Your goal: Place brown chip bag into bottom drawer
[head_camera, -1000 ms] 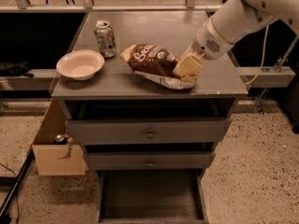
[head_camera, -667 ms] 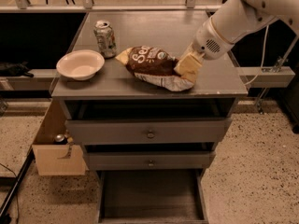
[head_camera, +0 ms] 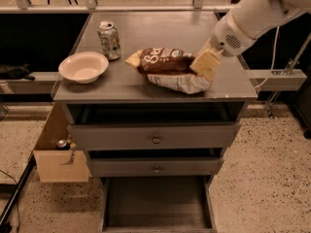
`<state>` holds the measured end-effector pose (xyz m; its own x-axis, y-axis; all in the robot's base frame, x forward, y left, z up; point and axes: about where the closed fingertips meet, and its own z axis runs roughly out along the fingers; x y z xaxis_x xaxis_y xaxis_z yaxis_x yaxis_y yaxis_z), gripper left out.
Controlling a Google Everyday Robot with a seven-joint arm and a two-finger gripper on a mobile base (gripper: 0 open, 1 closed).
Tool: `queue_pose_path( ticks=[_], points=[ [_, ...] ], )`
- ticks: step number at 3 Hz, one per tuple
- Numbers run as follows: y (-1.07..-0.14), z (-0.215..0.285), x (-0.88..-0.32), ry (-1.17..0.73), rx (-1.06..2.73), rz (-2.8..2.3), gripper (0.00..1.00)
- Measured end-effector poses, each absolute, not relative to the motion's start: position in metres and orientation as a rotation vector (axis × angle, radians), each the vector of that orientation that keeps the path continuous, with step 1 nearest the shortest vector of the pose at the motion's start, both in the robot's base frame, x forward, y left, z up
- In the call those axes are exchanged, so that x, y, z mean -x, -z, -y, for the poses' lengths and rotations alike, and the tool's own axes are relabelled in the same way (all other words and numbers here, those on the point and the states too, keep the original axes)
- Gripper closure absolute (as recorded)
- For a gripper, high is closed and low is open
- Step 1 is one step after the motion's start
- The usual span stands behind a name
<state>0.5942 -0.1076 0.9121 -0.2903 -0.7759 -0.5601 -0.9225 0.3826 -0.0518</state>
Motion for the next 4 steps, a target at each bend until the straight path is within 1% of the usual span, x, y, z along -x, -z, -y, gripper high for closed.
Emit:
queue_pose_path(
  ticks=[2,3,4],
  points=[
    [-0.999,0.181,-0.568,-0.279,1.350,-2.094,1.00],
    [-1.028,0.198,-0.534,-0.253,1.346,-2.036,1.00],
    [-1.026,0.200,-0.463,-0.302,1.365,-1.999,1.00]
  ],
)
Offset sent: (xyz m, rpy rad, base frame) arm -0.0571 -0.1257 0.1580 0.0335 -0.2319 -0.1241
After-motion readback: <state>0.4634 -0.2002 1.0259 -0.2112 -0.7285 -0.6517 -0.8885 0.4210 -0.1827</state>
